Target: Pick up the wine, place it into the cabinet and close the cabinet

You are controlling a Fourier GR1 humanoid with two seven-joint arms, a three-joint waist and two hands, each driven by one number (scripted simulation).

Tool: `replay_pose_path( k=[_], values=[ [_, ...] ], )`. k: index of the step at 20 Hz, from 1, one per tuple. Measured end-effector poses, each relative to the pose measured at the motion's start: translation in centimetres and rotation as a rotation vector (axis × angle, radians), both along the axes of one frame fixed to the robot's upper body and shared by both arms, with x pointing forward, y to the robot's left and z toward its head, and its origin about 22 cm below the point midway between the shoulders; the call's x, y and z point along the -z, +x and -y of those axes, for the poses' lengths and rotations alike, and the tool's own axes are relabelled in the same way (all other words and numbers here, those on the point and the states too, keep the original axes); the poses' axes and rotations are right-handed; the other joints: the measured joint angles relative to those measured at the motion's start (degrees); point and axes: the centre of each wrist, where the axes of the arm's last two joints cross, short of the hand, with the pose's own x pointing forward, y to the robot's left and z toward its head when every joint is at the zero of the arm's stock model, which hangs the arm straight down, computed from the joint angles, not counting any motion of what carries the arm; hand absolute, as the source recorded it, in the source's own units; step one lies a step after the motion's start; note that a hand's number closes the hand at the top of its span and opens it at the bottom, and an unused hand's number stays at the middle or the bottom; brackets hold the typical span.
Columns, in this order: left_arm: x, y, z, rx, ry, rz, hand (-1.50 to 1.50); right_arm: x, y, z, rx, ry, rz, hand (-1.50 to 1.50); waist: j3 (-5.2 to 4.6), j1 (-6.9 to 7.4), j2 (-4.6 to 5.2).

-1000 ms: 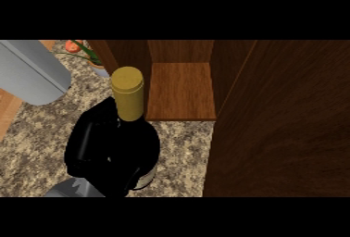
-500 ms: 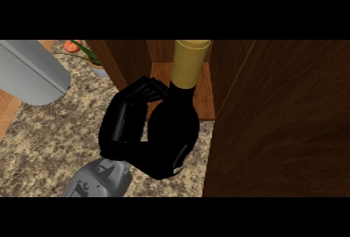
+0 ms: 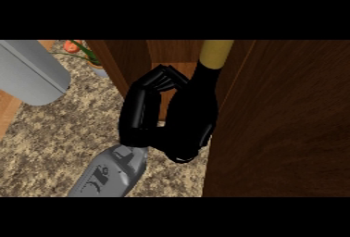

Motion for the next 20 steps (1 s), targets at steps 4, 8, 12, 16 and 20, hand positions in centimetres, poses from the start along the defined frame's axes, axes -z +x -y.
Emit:
replay_pose_path(
  k=[4,8,12,16,20],
  values=[
    [0.6,0.9,1.3,-0.026,0.016,0.011,1.5,-0.3,0.0,-0.3,-0.011,0.004,-0.005,-1.5,-0.02,-0.21,0.02],
    [1.3,1.4,2.0,-0.038,0.011,-0.001,1.5,-0.6,0.1,-0.3,-0.013,0.0,-0.002,-1.5,-0.01,-0.15,0.03],
    [2.1,1.8,1.9,-0.057,-0.023,-0.017,1.5,-0.5,0.1,-0.2,-0.008,-0.009,-0.006,-1.5,-0.02,-0.2,0.02],
    [3.4,2.3,2.0,-0.071,-0.047,-0.033,1.5,-0.7,0.3,-0.3,-0.009,-0.001,0.0,-1.5,-0.03,-0.23,0.06],
    [4.8,2.8,1.9,-0.092,-0.025,-0.038,1.5,-0.6,0.3,-0.2,-0.009,-0.002,0.003,-1.5,-0.02,-0.14,0.05]
  ],
)
